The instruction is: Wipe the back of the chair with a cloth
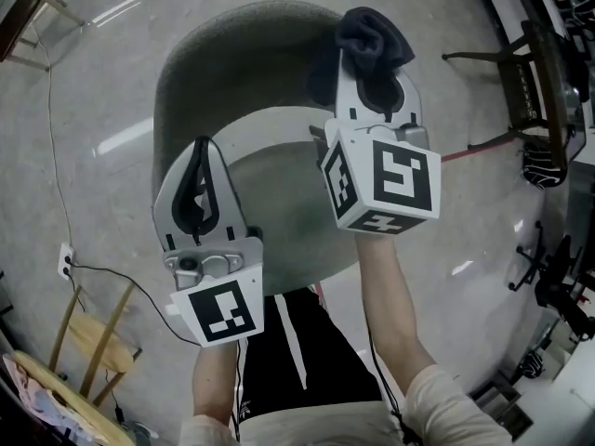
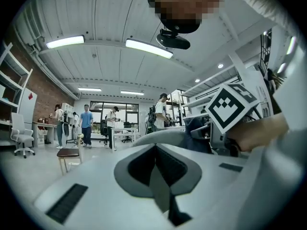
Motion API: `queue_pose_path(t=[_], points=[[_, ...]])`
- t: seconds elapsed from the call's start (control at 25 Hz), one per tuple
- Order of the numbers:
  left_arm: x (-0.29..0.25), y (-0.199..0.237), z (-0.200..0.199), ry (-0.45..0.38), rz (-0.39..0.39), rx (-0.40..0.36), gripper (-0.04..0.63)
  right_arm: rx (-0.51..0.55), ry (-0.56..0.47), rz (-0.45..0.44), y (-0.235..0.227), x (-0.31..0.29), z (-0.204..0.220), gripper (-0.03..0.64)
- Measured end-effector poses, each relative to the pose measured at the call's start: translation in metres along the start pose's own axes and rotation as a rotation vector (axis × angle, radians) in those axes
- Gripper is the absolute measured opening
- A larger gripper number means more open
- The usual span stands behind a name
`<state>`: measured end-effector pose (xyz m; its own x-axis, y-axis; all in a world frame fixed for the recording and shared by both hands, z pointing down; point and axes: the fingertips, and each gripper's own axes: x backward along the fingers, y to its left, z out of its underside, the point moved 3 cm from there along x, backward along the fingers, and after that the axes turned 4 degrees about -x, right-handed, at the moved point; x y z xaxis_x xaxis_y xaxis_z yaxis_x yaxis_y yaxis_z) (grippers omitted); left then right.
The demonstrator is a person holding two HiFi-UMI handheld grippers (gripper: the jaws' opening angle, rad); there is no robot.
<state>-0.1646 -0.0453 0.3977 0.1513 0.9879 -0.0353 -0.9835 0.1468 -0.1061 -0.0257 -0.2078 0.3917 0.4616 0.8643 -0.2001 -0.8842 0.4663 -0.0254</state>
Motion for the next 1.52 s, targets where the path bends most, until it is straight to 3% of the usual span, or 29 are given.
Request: queue_pose_path(t=[0.32, 0.48, 0.56, 0.72, 1.08, 1.32, 1.52], points=[[-0.001, -0.012, 0.002, 0.004, 0.025, 0.007, 0.015, -0.028, 0.017, 0.082, -0.037, 0.010, 0.006, 0.058], [0.001, -0.012, 0.003, 0.010, 0.020, 0.005, 0.015, -0.015, 0.010, 0.065, -0.036, 0.015, 0.004, 0.058], [0.003, -0.008, 0.004, 0.014, 0.010, 0.008, 0.015, -0.019, -0.001, 0.011, -0.021, 0.020, 0.002, 0.058], [0.009, 0.005, 0.009, 0.024, -0.014, 0.002, 0.015, 0.008, 0.005, -0.189, 0.040, 0.027, 0.011, 0.058], [0.032, 0.039, 0.032, 0.070, -0.089, 0.010, 0.015, 0.013, 0.085, -0.561, 0.169, 0.028, 0.058, 0.058], [0.043, 0.053, 0.046, 0.106, -0.115, 0.020, 0.015, 0.026, 0.129, -0.667, 0.210, 0.030, 0.074, 0.058], [0.042, 0.060, 0.053, 0.115, -0.133, 0.023, 0.015, 0.039, 0.143, -0.691, 0.223, 0.026, 0.081, 0.058]])
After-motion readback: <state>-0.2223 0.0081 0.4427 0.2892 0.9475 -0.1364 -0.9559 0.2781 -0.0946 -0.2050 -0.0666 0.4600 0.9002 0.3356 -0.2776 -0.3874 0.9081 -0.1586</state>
